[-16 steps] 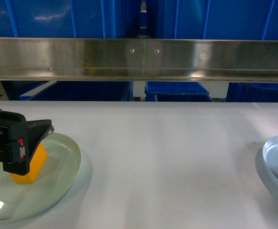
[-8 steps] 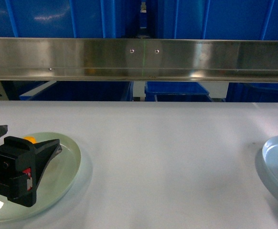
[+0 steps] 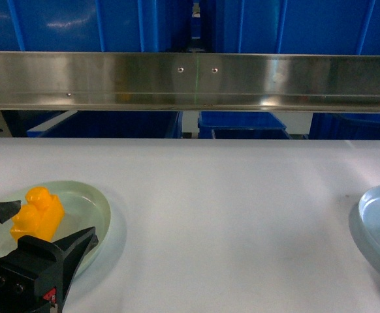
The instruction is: Sort and place red and yellow blocks in left bins
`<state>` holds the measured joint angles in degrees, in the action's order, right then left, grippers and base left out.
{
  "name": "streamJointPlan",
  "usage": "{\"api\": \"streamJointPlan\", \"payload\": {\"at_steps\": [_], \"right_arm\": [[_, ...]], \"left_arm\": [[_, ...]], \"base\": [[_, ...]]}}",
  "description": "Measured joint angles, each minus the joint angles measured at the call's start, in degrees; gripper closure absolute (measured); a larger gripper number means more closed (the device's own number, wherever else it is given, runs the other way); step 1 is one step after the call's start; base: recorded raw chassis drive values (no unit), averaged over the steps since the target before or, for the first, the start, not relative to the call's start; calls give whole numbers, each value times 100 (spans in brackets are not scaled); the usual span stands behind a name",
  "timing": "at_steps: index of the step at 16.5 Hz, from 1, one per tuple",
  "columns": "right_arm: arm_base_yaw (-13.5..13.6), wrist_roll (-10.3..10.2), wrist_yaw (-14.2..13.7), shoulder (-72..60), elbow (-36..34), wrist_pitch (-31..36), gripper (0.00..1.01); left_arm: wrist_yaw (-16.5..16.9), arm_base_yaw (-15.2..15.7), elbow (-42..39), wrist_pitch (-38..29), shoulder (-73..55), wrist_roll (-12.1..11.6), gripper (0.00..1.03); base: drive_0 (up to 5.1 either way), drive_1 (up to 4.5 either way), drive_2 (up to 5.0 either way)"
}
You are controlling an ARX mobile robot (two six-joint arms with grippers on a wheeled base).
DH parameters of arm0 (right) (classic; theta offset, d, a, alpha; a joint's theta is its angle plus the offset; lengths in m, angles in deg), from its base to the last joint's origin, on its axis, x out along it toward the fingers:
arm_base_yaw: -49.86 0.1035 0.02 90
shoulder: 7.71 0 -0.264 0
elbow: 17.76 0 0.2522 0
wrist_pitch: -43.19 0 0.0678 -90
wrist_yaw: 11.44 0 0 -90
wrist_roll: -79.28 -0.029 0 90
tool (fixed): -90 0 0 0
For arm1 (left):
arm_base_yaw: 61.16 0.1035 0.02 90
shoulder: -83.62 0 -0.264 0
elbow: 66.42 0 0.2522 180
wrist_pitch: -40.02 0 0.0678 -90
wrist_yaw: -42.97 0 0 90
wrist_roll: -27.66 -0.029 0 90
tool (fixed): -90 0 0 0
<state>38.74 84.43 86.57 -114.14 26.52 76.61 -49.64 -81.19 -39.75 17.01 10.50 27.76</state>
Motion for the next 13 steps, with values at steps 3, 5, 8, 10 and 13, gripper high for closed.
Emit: {"api": "streamJointPlan", "payload": {"at_steps": [3,5,8,10,13], "right_arm": [[-96,-17,66,0,-20,52,3],[-94,-17,96,0,-63,98,3],[-2,-87,166,149,-216,260,3],[24,-105,179,225,-216,286,3],[24,-105,181,225,-216,282,3]], "left_arm": [[-109,-188,-11,85,177,61,5],[-144,-223,-35,96,195,103,5],[-428,-149,-133,-348,153,-28,5],[-466,-140,-138,-348,149,-57,5],[-468,-140,-138,-348,149,-57,5]], "base": [[0,0,0],[0,0,0],[0,0,0],[0,0,0],[0,0,0]]}}
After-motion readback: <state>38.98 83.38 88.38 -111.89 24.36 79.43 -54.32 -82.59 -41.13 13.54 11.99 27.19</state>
